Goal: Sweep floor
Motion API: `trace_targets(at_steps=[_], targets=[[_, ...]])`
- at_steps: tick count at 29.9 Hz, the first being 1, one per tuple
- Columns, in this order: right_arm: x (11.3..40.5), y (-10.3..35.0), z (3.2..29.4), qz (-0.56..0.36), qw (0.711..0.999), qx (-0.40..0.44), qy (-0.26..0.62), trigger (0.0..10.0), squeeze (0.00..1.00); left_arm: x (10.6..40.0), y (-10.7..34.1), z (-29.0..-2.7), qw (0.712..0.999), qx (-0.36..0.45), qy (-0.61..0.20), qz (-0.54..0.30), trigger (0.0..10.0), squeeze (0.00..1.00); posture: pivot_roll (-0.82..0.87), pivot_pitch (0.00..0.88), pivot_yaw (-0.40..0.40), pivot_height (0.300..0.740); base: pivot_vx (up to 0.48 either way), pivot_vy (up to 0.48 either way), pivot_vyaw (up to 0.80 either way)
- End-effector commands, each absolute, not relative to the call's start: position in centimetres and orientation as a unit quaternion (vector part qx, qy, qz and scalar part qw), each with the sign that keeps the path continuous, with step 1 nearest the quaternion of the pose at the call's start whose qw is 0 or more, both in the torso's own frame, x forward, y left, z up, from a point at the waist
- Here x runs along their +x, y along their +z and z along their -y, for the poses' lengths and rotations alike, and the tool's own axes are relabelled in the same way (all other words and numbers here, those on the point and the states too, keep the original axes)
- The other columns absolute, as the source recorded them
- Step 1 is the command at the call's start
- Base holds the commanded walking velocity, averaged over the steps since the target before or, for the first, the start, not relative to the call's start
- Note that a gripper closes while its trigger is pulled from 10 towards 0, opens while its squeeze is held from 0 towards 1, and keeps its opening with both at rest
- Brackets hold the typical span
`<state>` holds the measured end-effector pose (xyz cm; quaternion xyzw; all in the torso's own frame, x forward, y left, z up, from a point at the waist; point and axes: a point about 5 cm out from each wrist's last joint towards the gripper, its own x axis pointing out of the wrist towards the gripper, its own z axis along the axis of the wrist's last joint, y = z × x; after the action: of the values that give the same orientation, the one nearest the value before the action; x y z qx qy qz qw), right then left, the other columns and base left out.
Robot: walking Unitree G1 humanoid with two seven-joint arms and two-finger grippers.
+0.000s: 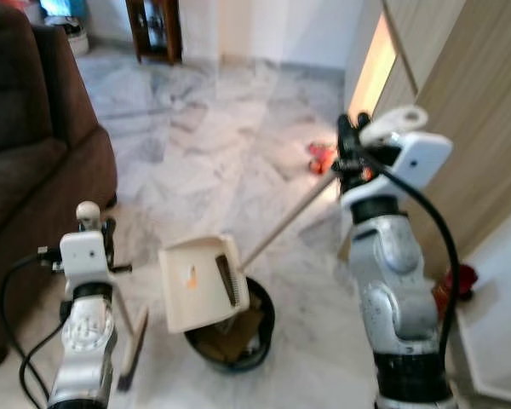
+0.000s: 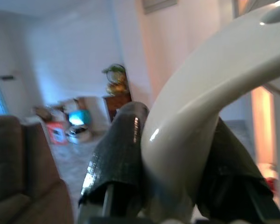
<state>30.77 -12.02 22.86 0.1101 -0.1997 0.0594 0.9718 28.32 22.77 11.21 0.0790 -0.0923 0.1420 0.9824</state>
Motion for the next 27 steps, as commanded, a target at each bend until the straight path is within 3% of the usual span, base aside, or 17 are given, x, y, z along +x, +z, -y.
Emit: trace_targets(at_steps=[1,6,14,27], targets=[[30.1,25.1,11.3,0.259,0.959,0.083,0.076,10.0,0.00,28.3,12.1,-22.8,0.980,0.087,0.137,0.114,10.0,0.00,0.06,0.033,-0.021,0.740,0.000,0.000,0.00],[29.3,25.8,9.4,0.301,0.947,0.016,0.109,10.0,0.00,28.3,12.0,-22.7,0.981,0.086,0.134,0.113,10.0,0.00,0.06,0.033,-0.021,0.740,0.000,0.000,0.00],[28.3,25.9,7.4,0.314,0.938,0.016,0.144,10.0,0.00,28.3,12.0,-22.6,0.981,0.084,0.132,0.114,10.0,0.00,0.06,0.026,-0.021,0.740,0.000,0.000,0.00],[25.2,27.1,3.3,0.396,0.895,-0.040,0.201,10.0,0.00,28.4,12.1,-22.5,0.981,0.080,0.129,0.118,10.0,0.00,0.06,0.033,-0.027,0.740,0.000,0.000,0.00]])
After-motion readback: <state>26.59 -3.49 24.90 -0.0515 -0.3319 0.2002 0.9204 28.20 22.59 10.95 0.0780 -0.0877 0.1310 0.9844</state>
